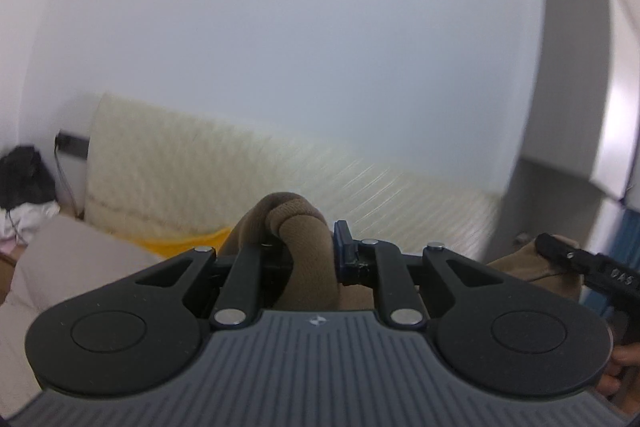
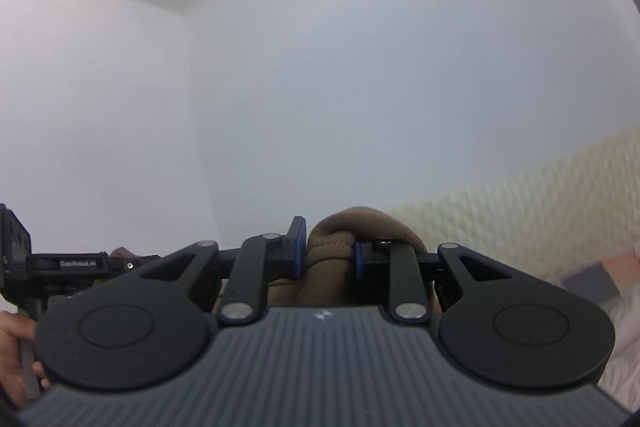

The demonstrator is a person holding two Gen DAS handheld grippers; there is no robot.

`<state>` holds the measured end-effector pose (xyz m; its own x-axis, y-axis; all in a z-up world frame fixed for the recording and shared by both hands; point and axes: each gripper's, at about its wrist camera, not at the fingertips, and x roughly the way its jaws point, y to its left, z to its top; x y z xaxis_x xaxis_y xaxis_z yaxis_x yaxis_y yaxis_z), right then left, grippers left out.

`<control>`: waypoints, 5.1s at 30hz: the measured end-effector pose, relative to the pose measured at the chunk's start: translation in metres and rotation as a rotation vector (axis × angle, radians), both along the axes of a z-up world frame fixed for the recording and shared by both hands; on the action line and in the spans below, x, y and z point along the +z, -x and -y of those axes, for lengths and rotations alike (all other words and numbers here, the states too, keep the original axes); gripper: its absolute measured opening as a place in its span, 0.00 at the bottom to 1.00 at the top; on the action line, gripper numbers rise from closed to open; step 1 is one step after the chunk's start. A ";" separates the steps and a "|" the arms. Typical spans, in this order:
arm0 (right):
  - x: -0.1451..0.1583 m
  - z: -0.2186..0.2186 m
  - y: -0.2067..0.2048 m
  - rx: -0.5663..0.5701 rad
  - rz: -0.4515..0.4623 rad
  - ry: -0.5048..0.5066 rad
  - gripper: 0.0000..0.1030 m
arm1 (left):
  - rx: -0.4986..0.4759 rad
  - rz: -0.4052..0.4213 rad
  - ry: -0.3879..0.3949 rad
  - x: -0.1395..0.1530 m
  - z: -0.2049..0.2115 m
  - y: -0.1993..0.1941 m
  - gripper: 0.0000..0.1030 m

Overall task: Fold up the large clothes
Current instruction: 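Lift the hoodie with both grippers and shake it out above the bed, then lay the hoodie flat on the bed and open both grippers, then grasp the hoodie's ribbed sleeve cuff with the left gripper and lift it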

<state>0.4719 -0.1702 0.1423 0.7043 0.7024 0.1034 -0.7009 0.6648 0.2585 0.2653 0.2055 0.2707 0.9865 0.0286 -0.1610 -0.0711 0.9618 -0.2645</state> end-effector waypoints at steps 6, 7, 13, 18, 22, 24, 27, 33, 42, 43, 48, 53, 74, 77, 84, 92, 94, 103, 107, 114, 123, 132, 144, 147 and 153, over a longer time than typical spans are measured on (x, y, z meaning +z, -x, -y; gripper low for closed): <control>-0.116 -0.063 -0.158 -0.053 -0.138 0.052 0.26 | 0.034 -0.130 0.039 -0.132 -0.049 -0.153 0.18; -0.138 -0.078 -0.193 -0.064 -0.171 0.062 0.26 | 0.036 -0.170 0.053 -0.156 -0.059 -0.181 0.18; -0.264 -0.151 -0.284 -0.095 -0.346 0.152 0.25 | 0.040 -0.362 0.101 -0.328 -0.106 -0.324 0.18; -0.314 -0.182 -0.316 -0.118 -0.415 0.210 0.25 | 0.052 -0.415 0.080 -0.417 -0.124 -0.384 0.18; -0.326 -0.194 -0.335 -0.129 -0.427 0.241 0.25 | 0.079 -0.490 0.101 -0.452 -0.133 -0.422 0.18; -0.331 -0.196 -0.331 -0.139 -0.429 0.259 0.25 | 0.087 -0.512 0.130 -0.454 -0.142 -0.434 0.18; -0.330 -0.202 -0.334 -0.140 -0.441 0.266 0.25 | 0.078 -0.525 0.153 -0.455 -0.147 -0.437 0.19; -0.314 -0.200 -0.336 -0.132 -0.532 0.274 0.28 | 0.004 -0.553 0.207 -0.435 -0.135 -0.421 0.70; -0.277 -0.191 -0.278 -0.121 -0.516 0.256 0.78 | 0.022 -0.543 0.165 -0.390 -0.108 -0.360 0.81; -0.272 -0.186 -0.266 -0.119 -0.507 0.252 0.78 | 0.028 -0.536 0.150 -0.386 -0.106 -0.348 0.81; -0.245 -0.161 -0.189 -0.118 -0.454 0.227 0.78 | 0.051 -0.511 0.119 -0.359 -0.089 -0.266 0.81; -0.216 -0.131 -0.089 -0.119 -0.391 0.220 0.78 | 0.037 -0.476 0.123 -0.334 -0.056 -0.175 0.81; -0.257 -0.036 0.157 -0.083 -0.360 0.263 0.78 | -0.057 -0.486 0.115 -0.363 0.094 0.086 0.81; -0.273 -0.030 0.165 -0.078 -0.398 0.274 0.78 | -0.066 -0.494 0.067 -0.371 0.109 0.100 0.81; -0.307 -0.019 0.168 -0.063 -0.464 0.292 0.78 | -0.079 -0.486 0.030 -0.388 0.123 0.102 0.81; -0.339 -0.013 0.148 -0.084 -0.619 0.277 0.78 | -0.091 -0.506 0.022 -0.409 0.134 0.096 0.81; -0.343 -0.013 0.144 -0.106 -0.631 0.283 0.78 | -0.099 -0.506 0.007 -0.412 0.137 0.095 0.81; -0.369 -0.017 0.130 -0.137 -0.747 0.306 0.71 | -0.097 -0.537 0.007 -0.430 0.134 0.089 0.76; -0.380 -0.019 0.122 -0.149 -0.806 0.315 0.71 | -0.084 -0.582 0.003 -0.441 0.135 0.082 0.69; -0.384 -0.015 0.119 -0.157 -0.844 0.285 0.70 | -0.061 -0.656 -0.103 -0.459 0.151 0.071 0.69; -0.387 -0.016 0.108 -0.170 -0.835 0.279 0.72 | -0.011 -0.716 -0.288 -0.476 0.171 0.068 0.64; -0.387 -0.025 0.110 -0.191 -0.787 0.356 0.69 | 0.000 -0.737 -0.305 -0.474 0.160 0.072 0.23; -0.385 -0.027 0.126 -0.248 -0.705 0.441 0.69 | 0.195 -0.463 -0.256 -0.368 0.071 0.108 0.12; -0.385 -0.028 0.128 -0.252 -0.701 0.433 0.69 | 0.246 -0.446 -0.195 -0.339 0.022 0.101 0.09; -0.386 -0.029 0.131 -0.269 -0.700 0.420 0.69 | 0.318 -0.442 -0.027 -0.305 -0.099 0.073 0.08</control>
<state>0.3413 -0.1409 -0.2435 0.6567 0.3853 -0.6483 -0.2768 0.9228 0.2680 0.1926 0.3048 -0.0343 0.7669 0.3246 -0.5536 -0.4588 0.8805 -0.1193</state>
